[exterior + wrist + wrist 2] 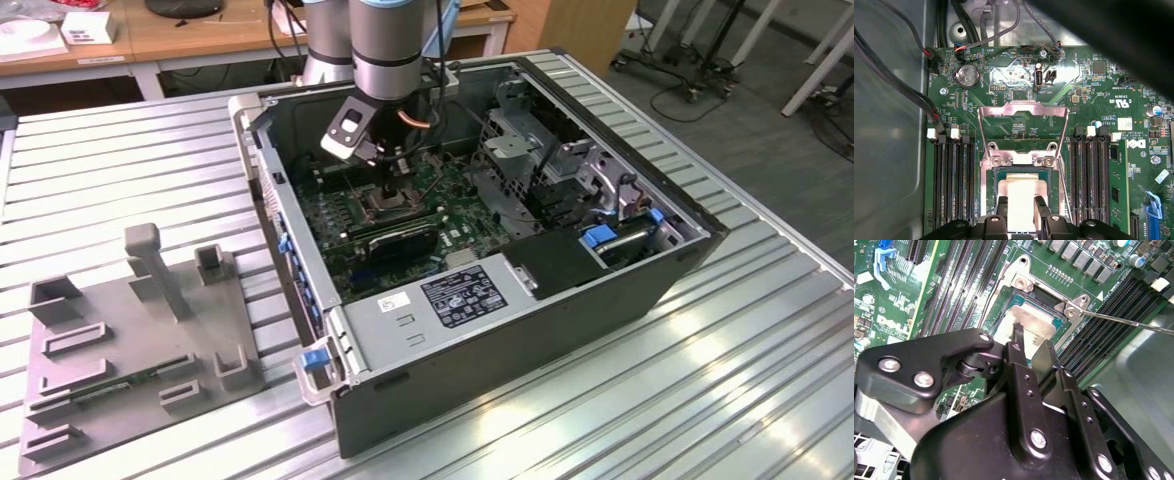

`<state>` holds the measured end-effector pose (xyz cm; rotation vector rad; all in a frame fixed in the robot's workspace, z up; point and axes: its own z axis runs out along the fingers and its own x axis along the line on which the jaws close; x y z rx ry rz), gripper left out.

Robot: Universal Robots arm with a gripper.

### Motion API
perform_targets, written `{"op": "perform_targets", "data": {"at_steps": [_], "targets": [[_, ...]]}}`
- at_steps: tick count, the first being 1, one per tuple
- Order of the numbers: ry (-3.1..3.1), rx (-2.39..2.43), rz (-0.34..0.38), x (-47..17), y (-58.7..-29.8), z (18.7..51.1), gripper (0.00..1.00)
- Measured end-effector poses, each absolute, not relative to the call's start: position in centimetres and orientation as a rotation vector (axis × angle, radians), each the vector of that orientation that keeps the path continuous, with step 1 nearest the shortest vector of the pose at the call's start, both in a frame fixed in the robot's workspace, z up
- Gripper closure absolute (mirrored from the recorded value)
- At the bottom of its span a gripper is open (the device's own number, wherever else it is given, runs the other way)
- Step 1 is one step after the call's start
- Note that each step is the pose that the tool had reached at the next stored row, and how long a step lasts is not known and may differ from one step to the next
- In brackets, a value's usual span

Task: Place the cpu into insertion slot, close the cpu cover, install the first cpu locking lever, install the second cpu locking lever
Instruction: 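Place the cpu into insertion slot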

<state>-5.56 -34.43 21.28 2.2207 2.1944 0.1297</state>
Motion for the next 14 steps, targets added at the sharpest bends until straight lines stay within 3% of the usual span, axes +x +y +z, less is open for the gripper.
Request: {"op": "perform_targets", "data": {"at_steps": [3, 5, 7, 14], "targets": [[2.194, 2.221, 0.130, -5.55, -34.43, 21.29, 0.74], [2.194, 2.221, 0.130, -5.55, -34.43, 21.30, 0.86], [2.194, 2.221, 0.130, -5.56, -34.43, 21.31, 0.89], [2.194, 2.221, 0.130, -5.56, -34.43, 21.33, 0.89]]}}
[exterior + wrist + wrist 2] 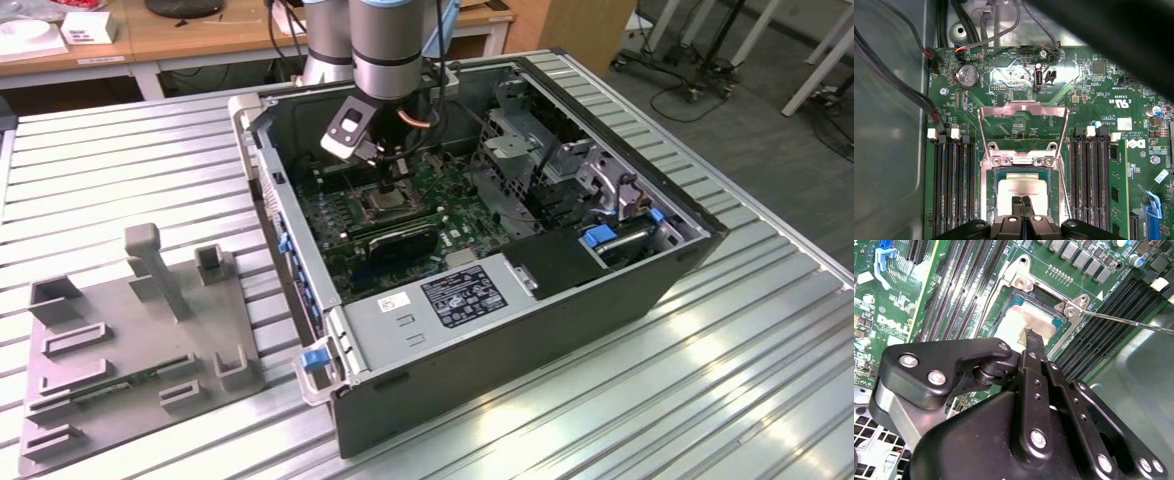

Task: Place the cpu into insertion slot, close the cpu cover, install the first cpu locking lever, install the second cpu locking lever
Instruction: 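Place the cpu into insertion slot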

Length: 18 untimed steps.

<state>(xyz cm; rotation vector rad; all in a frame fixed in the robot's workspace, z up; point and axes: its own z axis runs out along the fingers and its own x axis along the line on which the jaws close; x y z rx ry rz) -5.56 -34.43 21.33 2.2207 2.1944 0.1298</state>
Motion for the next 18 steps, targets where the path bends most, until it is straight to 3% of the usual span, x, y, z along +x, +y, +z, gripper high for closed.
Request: {"op": "perform_targets", "data": {"at_steps": [18], "targets": [[2.206, 2.233, 0.106, -5.23, -34.43, 20.81, 0.89]]}}
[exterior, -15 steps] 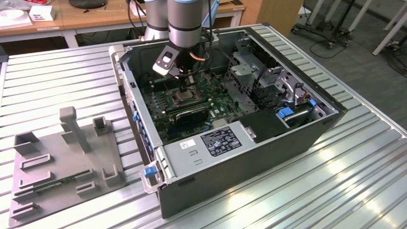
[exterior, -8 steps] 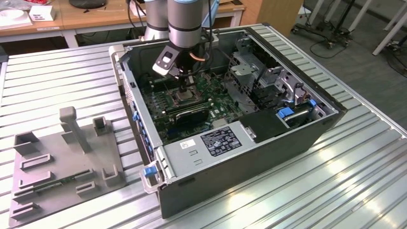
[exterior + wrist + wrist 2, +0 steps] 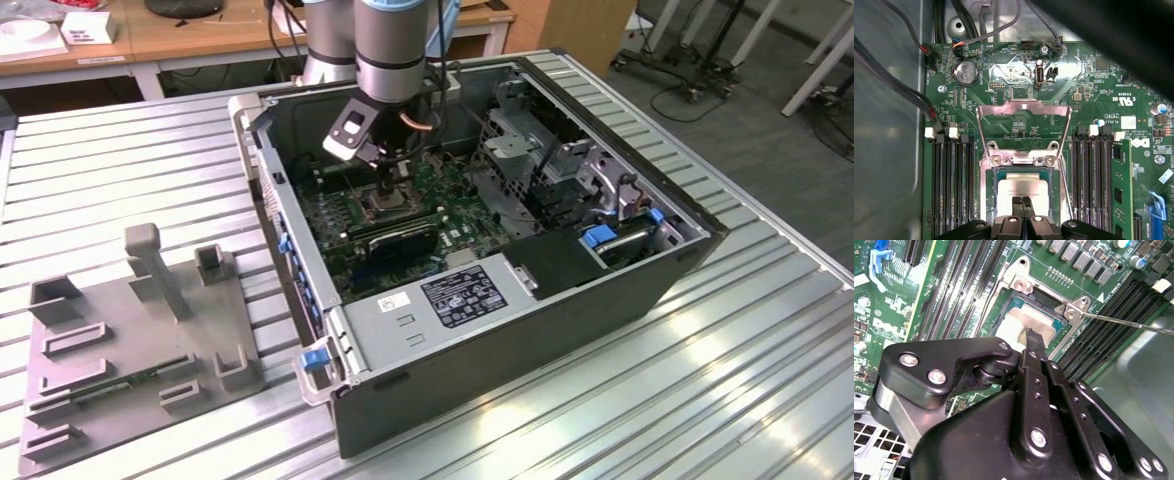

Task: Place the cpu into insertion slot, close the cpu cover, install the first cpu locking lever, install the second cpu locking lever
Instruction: 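Place the cpu into insertion slot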

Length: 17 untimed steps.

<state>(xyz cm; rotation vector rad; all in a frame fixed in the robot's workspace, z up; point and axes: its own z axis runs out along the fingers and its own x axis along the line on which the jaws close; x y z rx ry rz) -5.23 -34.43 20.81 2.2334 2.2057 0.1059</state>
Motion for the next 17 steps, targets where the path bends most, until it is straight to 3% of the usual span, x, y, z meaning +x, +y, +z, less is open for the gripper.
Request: {"op": "perform_targets", "data": {"at_steps": [17], "targets": [[2.206, 2.234, 0.106, -5.21, -34.43, 20.18, 0.89]]}}
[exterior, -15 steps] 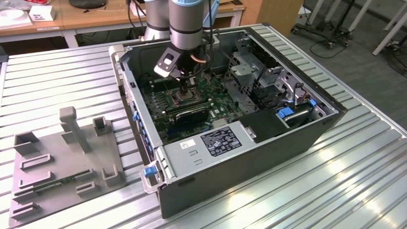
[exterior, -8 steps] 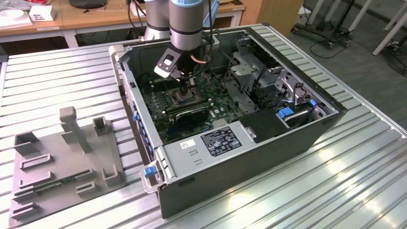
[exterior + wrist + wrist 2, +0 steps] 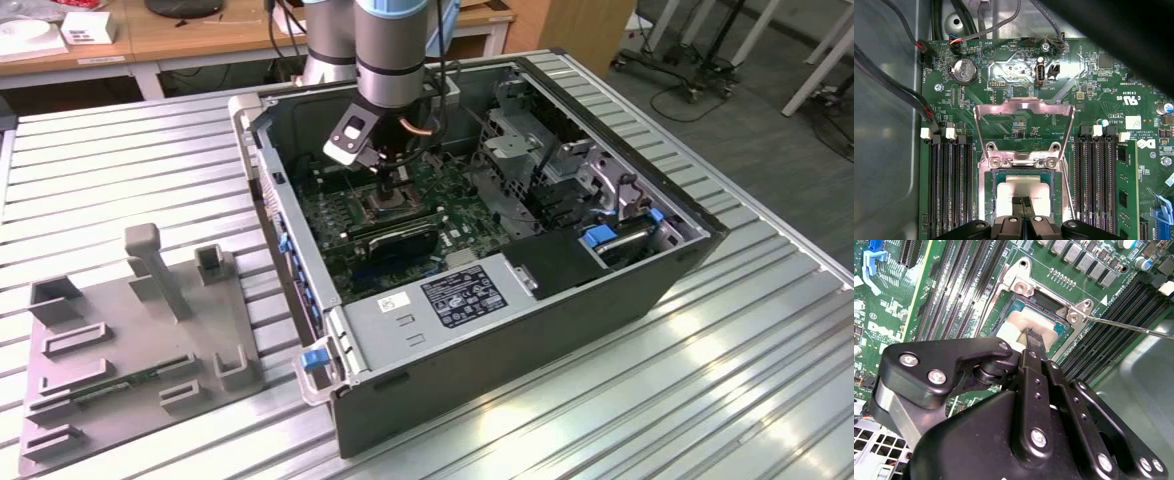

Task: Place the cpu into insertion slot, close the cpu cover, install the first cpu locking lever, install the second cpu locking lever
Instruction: 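Place the cpu into insertion slot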

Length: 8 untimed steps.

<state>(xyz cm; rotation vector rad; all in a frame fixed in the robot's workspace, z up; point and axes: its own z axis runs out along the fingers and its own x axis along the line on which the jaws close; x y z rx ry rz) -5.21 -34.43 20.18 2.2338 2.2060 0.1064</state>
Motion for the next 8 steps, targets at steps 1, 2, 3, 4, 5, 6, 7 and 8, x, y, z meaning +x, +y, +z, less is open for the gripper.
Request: {"op": "perform_targets", "data": {"at_steps": [1, 2, 3, 4, 5, 6, 7, 8], "targets": [[2.206, 2.234, 0.107, -5.21, -34.43, 20.18, 0.89], [2.206, 2.234, 0.107, -5.21, -34.43, 20.15, 0.89], [2.206, 2.234, 0.107, -5.21, -34.43, 20.10, 0.89], [2.206, 2.234, 0.107, -5.21, -34.43, 20.04, 0.89], [2.206, 2.234, 0.106, -5.21, -34.44, 19.99, 0.89], [2.206, 2.234, 0.106, -5.22, -34.44, 19.97, 0.89], [2.206, 2.234, 0.106, -5.22, -34.44, 19.97, 0.89], [2.206, 2.234, 0.106, -5.21, -34.44, 19.96, 0.89]]}}
